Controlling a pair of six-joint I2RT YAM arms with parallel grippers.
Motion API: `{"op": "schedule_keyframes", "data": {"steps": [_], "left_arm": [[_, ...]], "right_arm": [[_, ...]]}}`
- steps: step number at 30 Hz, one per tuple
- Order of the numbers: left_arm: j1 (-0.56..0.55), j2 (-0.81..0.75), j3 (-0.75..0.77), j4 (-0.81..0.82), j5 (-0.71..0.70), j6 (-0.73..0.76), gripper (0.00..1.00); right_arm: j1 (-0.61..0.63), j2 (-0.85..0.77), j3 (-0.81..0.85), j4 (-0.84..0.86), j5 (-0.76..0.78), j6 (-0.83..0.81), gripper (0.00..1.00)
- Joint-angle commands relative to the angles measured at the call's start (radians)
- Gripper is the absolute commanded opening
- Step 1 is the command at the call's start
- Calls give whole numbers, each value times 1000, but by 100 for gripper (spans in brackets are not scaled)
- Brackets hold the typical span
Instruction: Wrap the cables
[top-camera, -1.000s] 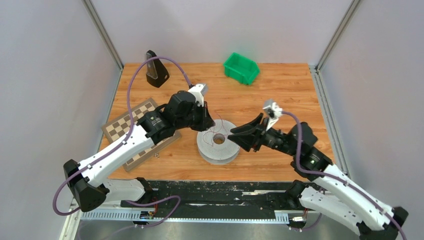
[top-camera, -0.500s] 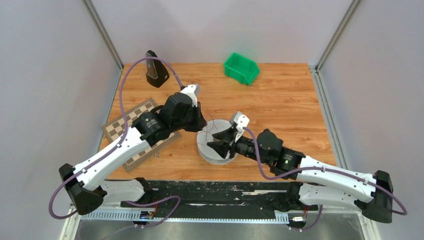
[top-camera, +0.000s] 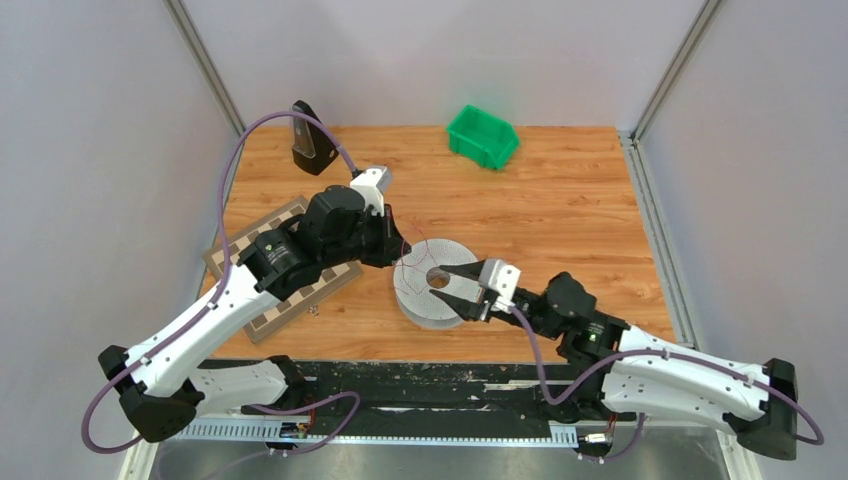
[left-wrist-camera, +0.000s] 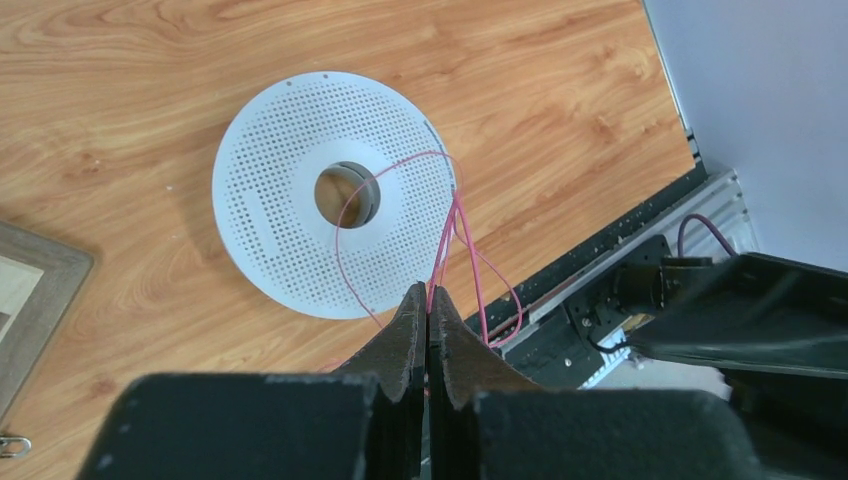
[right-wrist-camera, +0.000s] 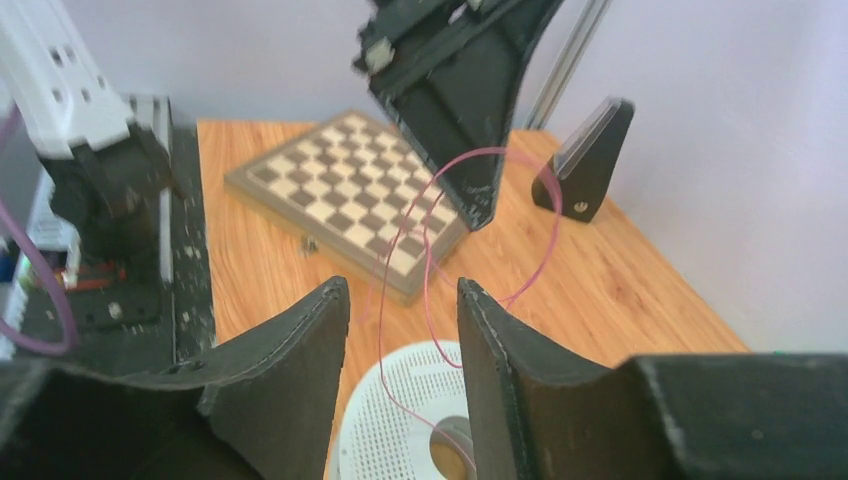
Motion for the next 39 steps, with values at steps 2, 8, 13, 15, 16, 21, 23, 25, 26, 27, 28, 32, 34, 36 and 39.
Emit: {"op": "schedule_keyframes", "data": {"steps": [2,8,13,15,16,21,23,25,26,27,28,32,34,36,39], "left_arm": [[1,-35,25,34,61,14,0],[1,-50,11,51,88,4,0],[2,-50,11,51,93,-9,0],[7,-49,10,51,84,-16,0],[13,-49,9,48,80,-18,0],[104,-31,-6,-12,-32,-9,0],[152,-24,-18,-26,-46,-11,0],[178,-26,-44,-11,-55,-9,0],[181,-27,-48,3,-60,-7,0],[184,-28,-52,11,-56,-1,0],[184,-28,-57,30,-38,6,0],[184,-37,-79,118,54,79,0],[184,-36,-73,122,54,104,0],[184,-22,-41,85,15,119,0],[184,10,11,26,-45,125,0]], "right_arm": [[4,106,58,-19,-15,-154,45],[6,192,76,52,104,-193,39],[26,209,34,186,157,-192,24],[30,222,24,236,266,-185,10],[31,225,22,254,339,-170,4],[17,160,12,302,514,-95,0],[-14,128,14,296,555,-21,0],[-55,113,6,291,596,58,0],[-77,111,1,282,613,95,0],[-98,114,-3,272,627,136,0],[-122,122,-8,259,639,181,0],[-211,170,-6,216,601,349,0],[-241,215,25,177,555,373,0],[-268,274,88,100,522,397,2],[-301,353,225,-88,362,392,25]]}}
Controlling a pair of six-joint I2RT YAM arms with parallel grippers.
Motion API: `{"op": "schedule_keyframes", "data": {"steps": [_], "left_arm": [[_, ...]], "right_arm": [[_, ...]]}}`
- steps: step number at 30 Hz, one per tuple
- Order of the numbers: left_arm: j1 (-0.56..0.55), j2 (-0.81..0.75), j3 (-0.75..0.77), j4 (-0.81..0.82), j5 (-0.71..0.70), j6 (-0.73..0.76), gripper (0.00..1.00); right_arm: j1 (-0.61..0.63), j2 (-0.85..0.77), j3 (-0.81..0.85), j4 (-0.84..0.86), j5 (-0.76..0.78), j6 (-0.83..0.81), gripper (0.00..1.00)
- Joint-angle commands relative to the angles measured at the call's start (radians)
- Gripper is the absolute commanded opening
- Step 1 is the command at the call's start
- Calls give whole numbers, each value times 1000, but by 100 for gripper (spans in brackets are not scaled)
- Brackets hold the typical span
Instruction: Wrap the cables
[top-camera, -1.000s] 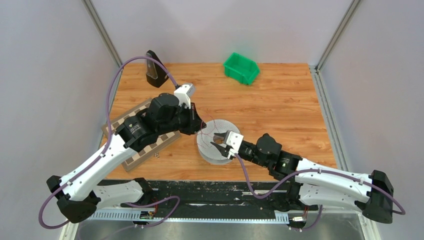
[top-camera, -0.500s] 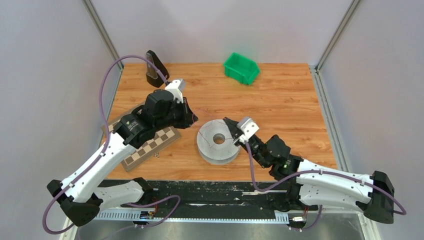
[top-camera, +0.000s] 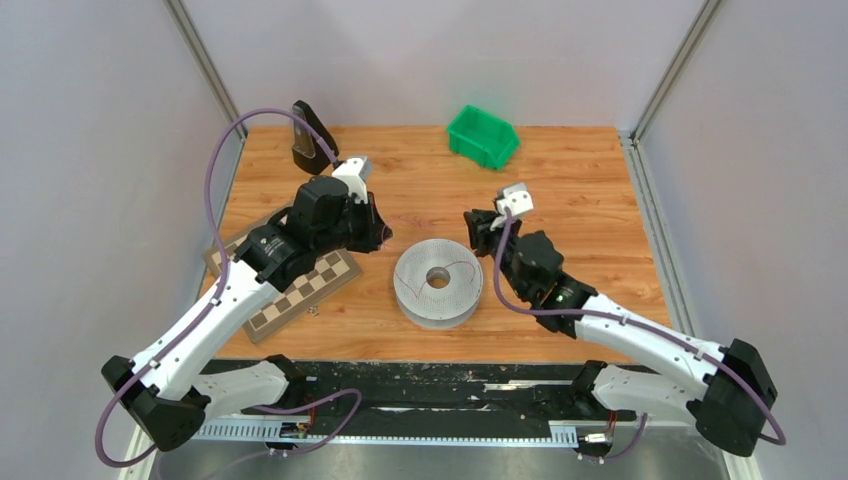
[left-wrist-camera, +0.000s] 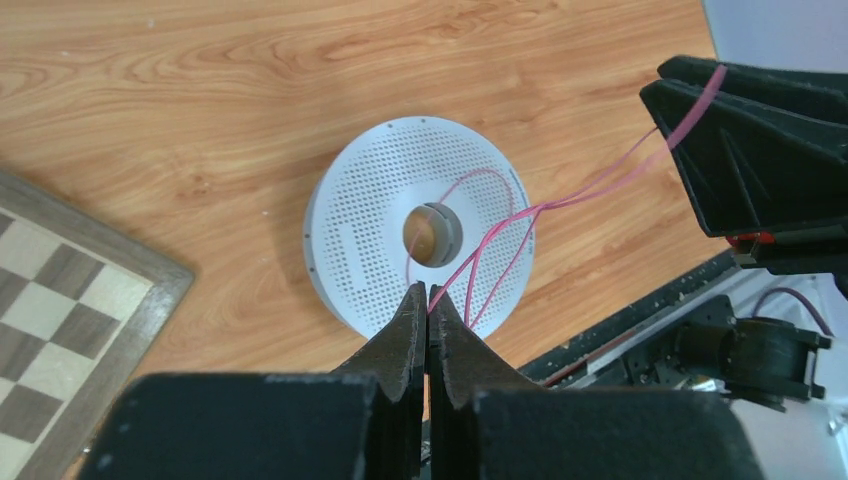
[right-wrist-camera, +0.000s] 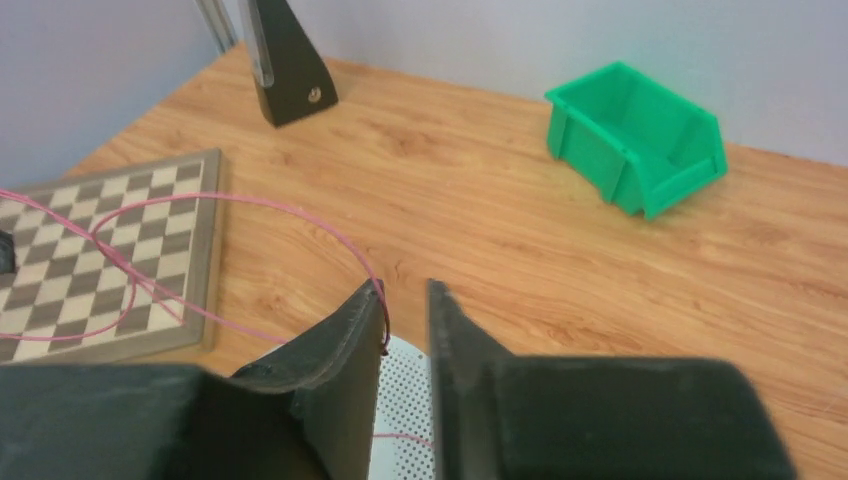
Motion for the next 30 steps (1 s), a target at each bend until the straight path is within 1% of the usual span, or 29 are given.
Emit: {"op": "schedule_keyframes", "data": {"steps": [1,4,6,9,14,16,19,23,24,25,27,30], "left_arm": [[10,29,85,-40,-92,46,0],[10,48,110,-50,-103,19,0],[10,63,128,-61,-107,2,0],[10,87,161,-82,-130,-14,0],[10,95,209,-101,-179,-15,0],[10,94,225,-107,-187,-19,0],[10,74,230,-101,-178,-38,0],[10,42,217,-75,-194,-63,0],[11,38,215,-72,-208,-70,0],[11,33,213,-68,-212,-75,0],[11,29,215,-60,-208,-93,0],[10,24,212,-43,-177,-129,0]], "right_arm": [[-41,84,214,-281,-219,51,30],[-39,75,285,-402,-358,111,42],[-27,41,286,-423,-407,159,46],[20,-8,272,-418,-397,208,49],[120,-13,272,-383,-319,204,50],[180,-15,254,-315,-258,178,52],[256,-19,213,-210,-164,123,57],[378,-26,154,-26,-40,17,62],[393,-24,144,2,-26,-16,64],[415,-19,124,66,-8,-38,66],[434,-4,77,168,-14,-92,68],[436,53,5,329,-63,-142,66]]}}
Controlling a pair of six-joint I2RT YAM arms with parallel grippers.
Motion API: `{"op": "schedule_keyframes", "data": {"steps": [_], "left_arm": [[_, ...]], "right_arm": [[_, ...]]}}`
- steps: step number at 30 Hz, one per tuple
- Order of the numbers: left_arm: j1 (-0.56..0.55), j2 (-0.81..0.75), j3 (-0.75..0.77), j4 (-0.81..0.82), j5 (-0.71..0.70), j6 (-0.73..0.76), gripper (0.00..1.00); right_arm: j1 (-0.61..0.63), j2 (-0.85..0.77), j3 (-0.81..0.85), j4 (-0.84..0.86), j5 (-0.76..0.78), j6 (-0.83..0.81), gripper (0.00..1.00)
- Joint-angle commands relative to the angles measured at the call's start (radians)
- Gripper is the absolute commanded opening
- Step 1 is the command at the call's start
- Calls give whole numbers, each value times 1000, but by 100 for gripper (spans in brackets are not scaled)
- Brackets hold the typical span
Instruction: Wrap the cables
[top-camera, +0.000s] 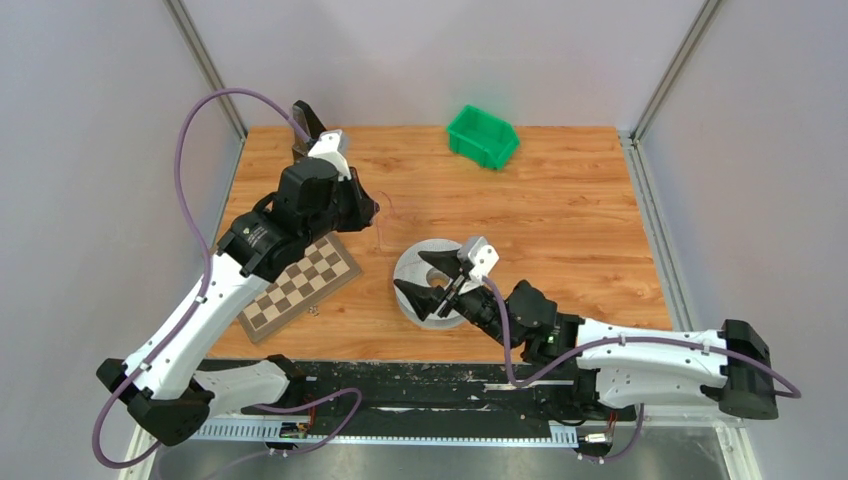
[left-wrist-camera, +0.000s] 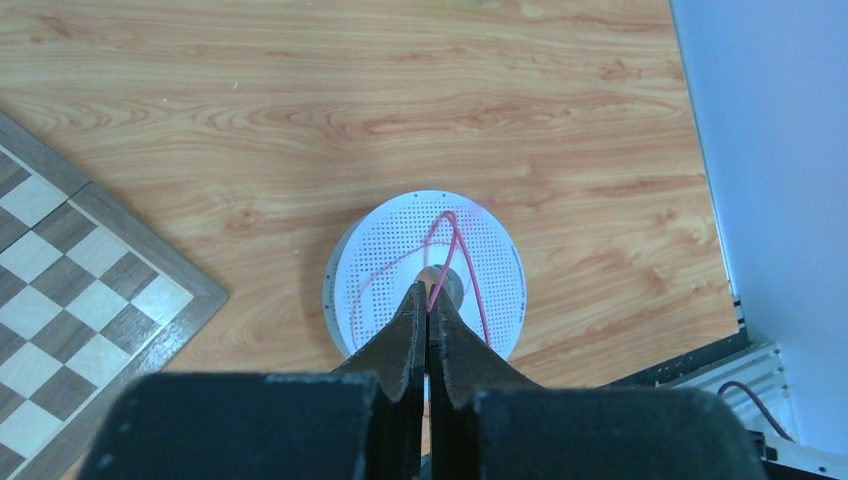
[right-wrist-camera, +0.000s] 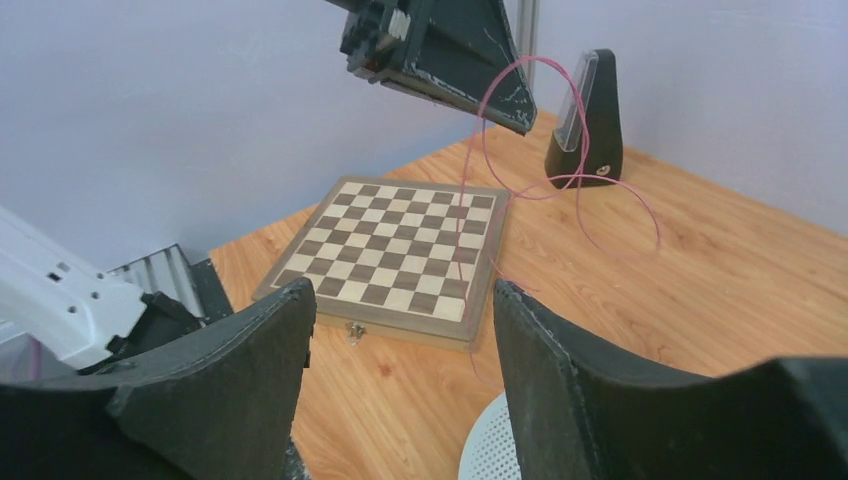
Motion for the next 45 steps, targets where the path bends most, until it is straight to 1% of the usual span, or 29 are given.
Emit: {"op": "schedule_keyframes", "data": {"steps": [1,8,11,16,17,18,20,21,22,23,24,27,30,31,33,34,36,39,41,44,45], "left_arm": [[2,-26,17,63,2,-68,0],[2,-52,-4,94,51,-125,0],[2,-64,-17,97,57,-144,0],[2,-96,-47,107,67,-164,0],[2,-106,-53,110,68,-167,0],[2,-110,-62,113,68,-165,0],[3,-115,-61,99,48,-123,0],[4,-111,-54,85,-1,-58,0],[5,-105,-28,39,-36,-23,0],[13,-93,3,12,-113,42,0],[19,-87,14,-43,-170,99,0],[34,-98,7,-91,-197,191,0],[34,-141,-58,-75,-130,264,0],[34,-166,-94,-64,-113,275,0],[33,-206,-144,-38,-53,299,0],[34,-233,-156,-26,9,317,0],[34,-280,-189,8,83,314,0],[34,-335,-225,76,142,279,0],[34,-357,-233,85,111,244,0],[35,-355,-230,62,-26,148,0],[35,-355,-228,60,-48,111,0]], "right_arm": [[6,79,-70,321,13,-126,66],[-8,279,-7,404,99,-225,74],[-49,339,42,376,90,-196,73],[-96,449,75,459,98,-170,72],[-105,466,88,460,92,-165,69],[-108,480,96,461,91,-165,58],[-109,471,97,441,140,-159,25],[-109,445,90,416,181,-149,11],[-111,408,83,371,215,-131,1],[-118,357,74,318,231,-107,0],[-136,304,65,255,213,-77,0],[-247,140,47,74,124,12,0],[-414,26,49,-67,77,57,0],[-481,-3,54,-106,38,66,0],[-589,-44,62,-161,-38,68,0],[-633,-55,64,-177,-66,58,0],[-705,-59,73,-213,-89,46,0],[-800,-47,89,-240,-137,43,0],[-838,-38,109,-255,-174,46,0],[-844,-33,132,-281,-205,41,0],[-843,-35,134,-287,-218,40,0]]}}
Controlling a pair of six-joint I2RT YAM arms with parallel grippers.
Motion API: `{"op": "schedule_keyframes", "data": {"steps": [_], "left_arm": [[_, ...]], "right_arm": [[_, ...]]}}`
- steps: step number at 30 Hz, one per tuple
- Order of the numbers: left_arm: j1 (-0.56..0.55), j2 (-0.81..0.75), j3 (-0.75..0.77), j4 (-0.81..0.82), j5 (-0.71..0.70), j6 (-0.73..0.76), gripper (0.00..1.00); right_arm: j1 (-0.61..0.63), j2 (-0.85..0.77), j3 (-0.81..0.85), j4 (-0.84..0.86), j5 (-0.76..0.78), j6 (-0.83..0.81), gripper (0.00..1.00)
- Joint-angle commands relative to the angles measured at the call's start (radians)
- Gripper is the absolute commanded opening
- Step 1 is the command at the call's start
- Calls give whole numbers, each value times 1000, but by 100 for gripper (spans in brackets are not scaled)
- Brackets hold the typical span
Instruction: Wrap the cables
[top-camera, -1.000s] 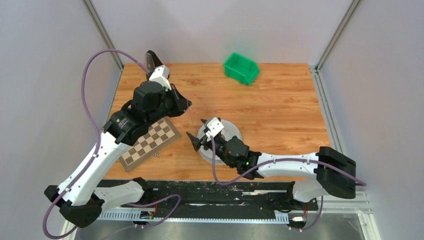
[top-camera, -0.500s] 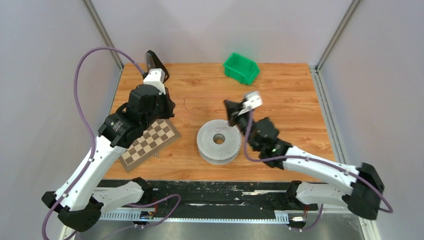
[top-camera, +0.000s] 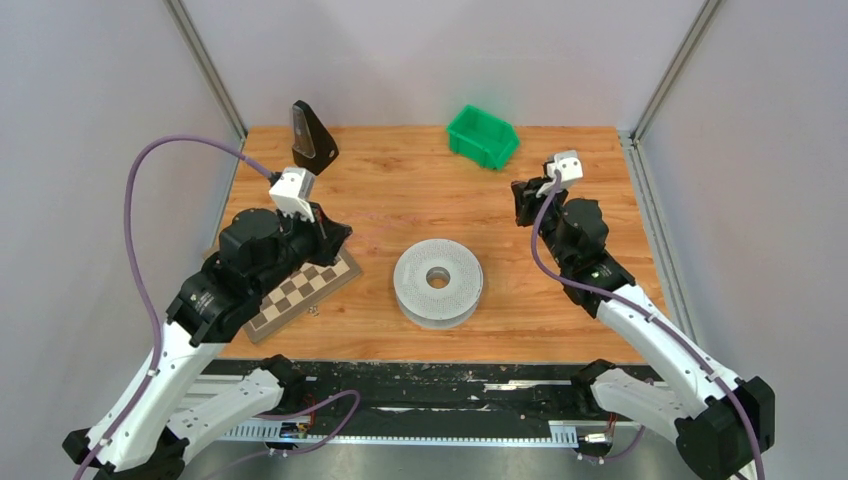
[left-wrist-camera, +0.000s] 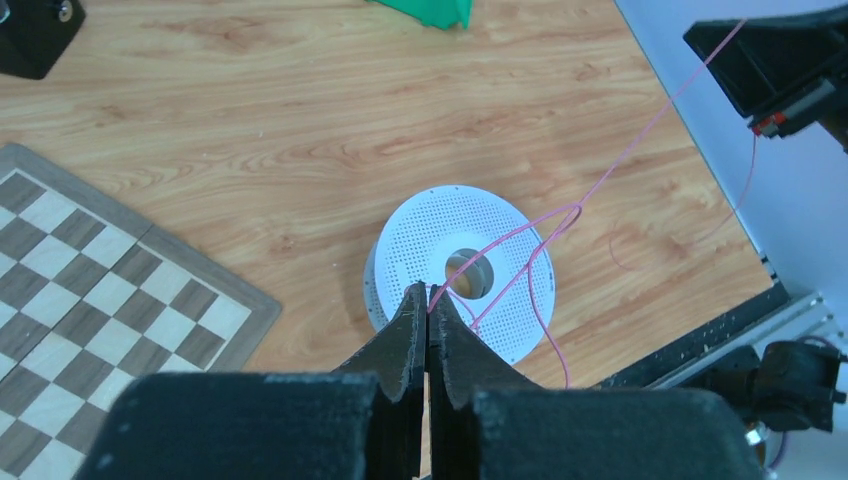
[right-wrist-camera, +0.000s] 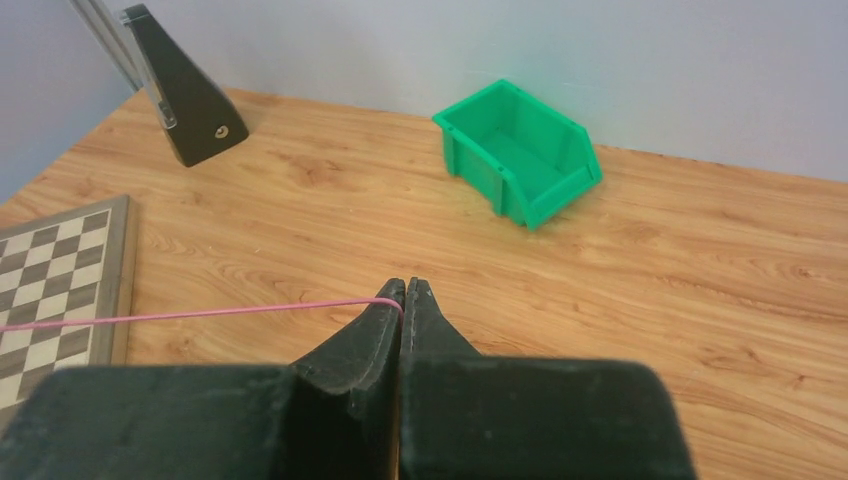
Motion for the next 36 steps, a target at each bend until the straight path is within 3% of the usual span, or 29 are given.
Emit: {"op": "schedule_keyframes", "data": {"steps": [1,7,10,13,15,17,19,28,30,36], "left_arm": [[9,-9,0,-3,-133,-113,0],[14,0,0,29,-241,-148,6],[38,27,7,29,-296,-127,4],[43,29,-6,103,-154,-83,0],[43,26,-21,147,26,-106,0],[43,37,-17,141,200,-163,0],[43,56,-10,105,235,-217,0],[43,120,-8,5,190,-335,0],[43,136,-3,-2,195,-347,0],[43,160,-31,52,279,-362,0]], "right_arm": [[-28,-17,72,-38,-51,3,0],[-28,-51,65,-64,-148,-25,0],[-28,-77,69,-85,-196,-40,0],[-28,-82,65,-101,-348,-54,0],[-29,-58,68,-121,-392,-54,0],[-28,-15,87,-147,-399,-42,11],[-29,39,129,-239,-391,2,21],[76,-37,284,-572,-246,101,47],[128,-66,280,-522,-268,95,50],[322,-75,136,-121,-463,-64,57]]}}
